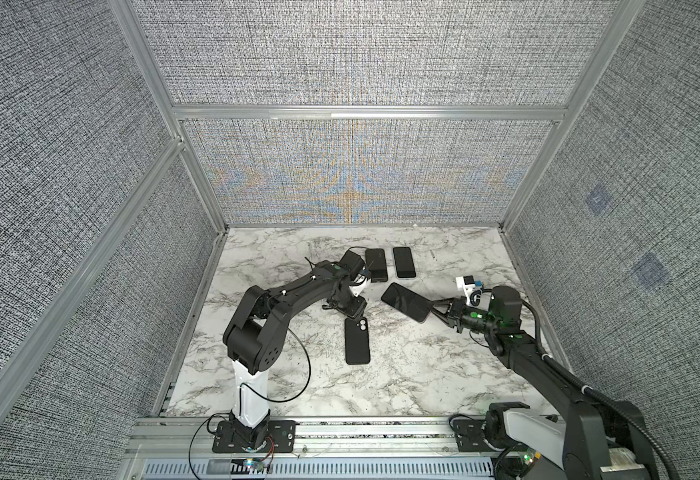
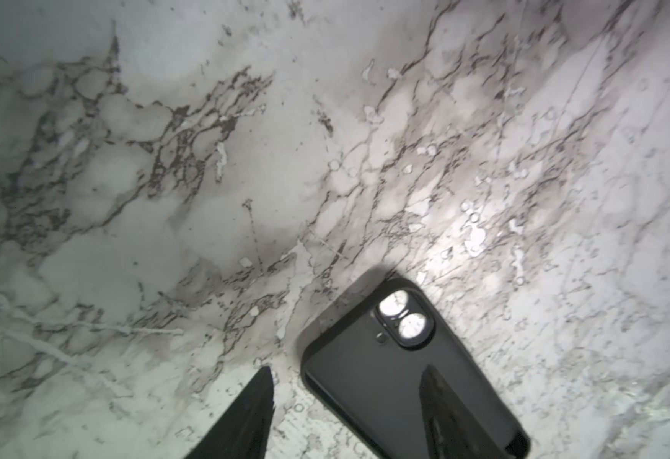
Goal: Put the phone into the phone case
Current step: 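Hold the phone up with the right gripper while the left gripper reaches the case, then grasp the black phone case by its lens end with the left gripper, tilt up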
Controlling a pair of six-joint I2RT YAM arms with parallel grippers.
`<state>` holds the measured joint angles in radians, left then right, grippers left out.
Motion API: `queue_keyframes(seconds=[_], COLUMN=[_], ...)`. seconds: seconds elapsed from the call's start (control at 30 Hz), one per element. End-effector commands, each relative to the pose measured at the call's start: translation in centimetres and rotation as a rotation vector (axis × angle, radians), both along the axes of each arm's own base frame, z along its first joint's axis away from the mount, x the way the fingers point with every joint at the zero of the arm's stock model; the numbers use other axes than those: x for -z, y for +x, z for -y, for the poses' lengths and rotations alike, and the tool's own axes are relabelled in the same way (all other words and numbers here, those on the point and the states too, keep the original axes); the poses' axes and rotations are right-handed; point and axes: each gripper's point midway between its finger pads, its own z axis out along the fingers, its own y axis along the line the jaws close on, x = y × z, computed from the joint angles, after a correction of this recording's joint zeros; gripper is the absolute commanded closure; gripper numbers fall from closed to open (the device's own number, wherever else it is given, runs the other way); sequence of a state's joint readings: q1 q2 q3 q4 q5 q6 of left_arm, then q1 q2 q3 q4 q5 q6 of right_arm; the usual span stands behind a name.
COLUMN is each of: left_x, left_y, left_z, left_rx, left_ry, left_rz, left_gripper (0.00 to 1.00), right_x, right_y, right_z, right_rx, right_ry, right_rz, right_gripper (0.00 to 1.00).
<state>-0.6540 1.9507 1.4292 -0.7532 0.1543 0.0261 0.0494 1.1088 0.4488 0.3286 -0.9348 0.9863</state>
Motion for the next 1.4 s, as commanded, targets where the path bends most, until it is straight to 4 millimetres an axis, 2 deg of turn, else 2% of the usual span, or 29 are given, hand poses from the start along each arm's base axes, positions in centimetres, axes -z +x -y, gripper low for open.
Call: queue_keyframes(seconds=[0.0,0.1,0.2,0.43,0.73,1.0,1.23,1.37], left_x=[0.7,1.9,2.1,2.7,3.6,4.5,4.0,3.7], left_y=[-0.7,-0.3,0.1,0.4,-0.2,-0.8,-1.3,-1.8], left_z=[-1.0,-1.0,-0.4,-0.4,-0.5,-1.0,-0.9,-1.8], left_rx=[0.104,0.085,0.078,0.068,0.060,0.031,-0.006,-0.090], left_ry=[0.094,0.144,0.138,0.150,0.137,0.150,0.117,0.128], left_rz=[0.003,-0.014,-0.008,-0.002,-0.018,-0.040,-0.044,-0.049], left_gripper=[0.40,0.44,0.46,0.62,0.73,0.89,0.93,0.95], right_x=[-1.2,-0.7,-0.4,0.4,0.7,1.1,1.7,1.8], right_y=[-0.1,0.0,0.0,0.0,-0.1,-0.4,-0.5,-0.9], right_z=[-0.4,-0.4,-0.4,-0.3,0.3,0.7,0.8,0.7], right_rx=[-0.034,-0.036,-0.044,-0.049,-0.033,-0.034,-0.040,-0.057], right_ry=[0.024,0.024,0.029,0.049,0.036,0.004,-0.010,-0.025], right_rz=[0.056,0.045,0.033,0.006,-0.009,-0.009,-0.019,-0.023], right_gripper=[0.95,0.95,0.95,0.96,0.96,0.96,0.96,0.96])
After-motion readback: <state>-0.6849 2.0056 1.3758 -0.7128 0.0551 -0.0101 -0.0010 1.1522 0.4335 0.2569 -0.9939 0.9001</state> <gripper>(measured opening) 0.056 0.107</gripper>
